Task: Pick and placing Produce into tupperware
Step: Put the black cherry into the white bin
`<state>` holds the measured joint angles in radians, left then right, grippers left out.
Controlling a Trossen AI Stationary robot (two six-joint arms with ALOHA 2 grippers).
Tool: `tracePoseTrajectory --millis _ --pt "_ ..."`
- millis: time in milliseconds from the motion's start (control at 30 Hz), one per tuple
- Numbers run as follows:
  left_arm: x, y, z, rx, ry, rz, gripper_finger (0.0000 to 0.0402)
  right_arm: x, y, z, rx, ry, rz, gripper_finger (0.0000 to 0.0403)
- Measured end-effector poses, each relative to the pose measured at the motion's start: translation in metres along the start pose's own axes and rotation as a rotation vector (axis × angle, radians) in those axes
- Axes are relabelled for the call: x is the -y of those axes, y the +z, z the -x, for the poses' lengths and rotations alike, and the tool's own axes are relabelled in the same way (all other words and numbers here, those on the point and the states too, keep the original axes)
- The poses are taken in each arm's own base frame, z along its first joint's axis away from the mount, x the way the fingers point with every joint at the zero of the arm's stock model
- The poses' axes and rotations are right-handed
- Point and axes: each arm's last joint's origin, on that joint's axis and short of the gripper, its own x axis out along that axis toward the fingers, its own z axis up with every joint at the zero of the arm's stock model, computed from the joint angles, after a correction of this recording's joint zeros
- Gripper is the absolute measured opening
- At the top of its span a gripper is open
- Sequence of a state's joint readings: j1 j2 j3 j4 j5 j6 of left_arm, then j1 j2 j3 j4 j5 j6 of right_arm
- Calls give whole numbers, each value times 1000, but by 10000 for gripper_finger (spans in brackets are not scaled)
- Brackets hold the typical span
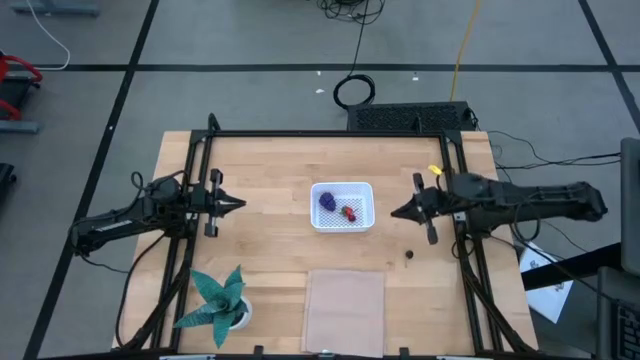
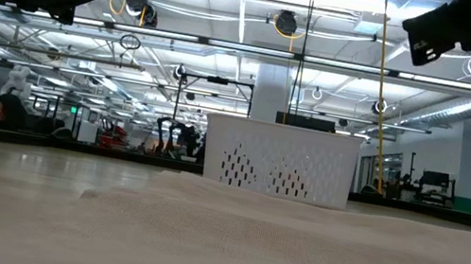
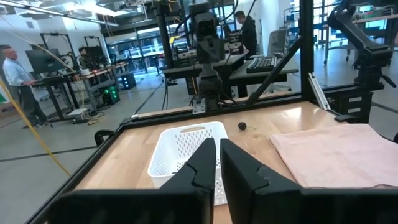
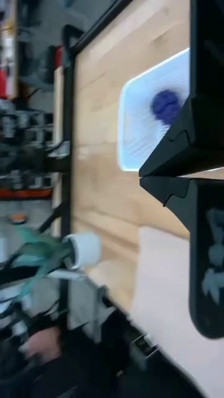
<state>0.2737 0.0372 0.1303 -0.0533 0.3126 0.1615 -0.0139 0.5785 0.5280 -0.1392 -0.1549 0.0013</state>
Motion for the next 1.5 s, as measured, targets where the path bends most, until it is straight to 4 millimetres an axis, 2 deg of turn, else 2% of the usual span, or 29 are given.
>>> tracePoseTrajectory --millis 200,400,533,700,900,1033,1267,1500 --pt "0 0 0 1 1 0 26 -20 3 -4 -102 15 37 0" --pt "0 0 0 1 1 0 11 -35 12 0 -192 -61 6 0" --pt "0 0 0 1 1 1 2 -44 18 2 -266 -41 1 0" --pt "0 0 0 1 1 2 11 -51 14 0 -441 -37 -5 0" --pt "0 0 0 1 1 1 25 -57 4 -12 -577 -46 -78 0" --pt "0 0 0 1 1 1 19 -61 4 -16 -621 -26 -95 0" --pt "0 0 0 1 1 1 2 -67 21 -16 -614 -8 -97 0" --pt "0 0 0 2 1 1 20 -72 25 -15 -632 4 -81 0"
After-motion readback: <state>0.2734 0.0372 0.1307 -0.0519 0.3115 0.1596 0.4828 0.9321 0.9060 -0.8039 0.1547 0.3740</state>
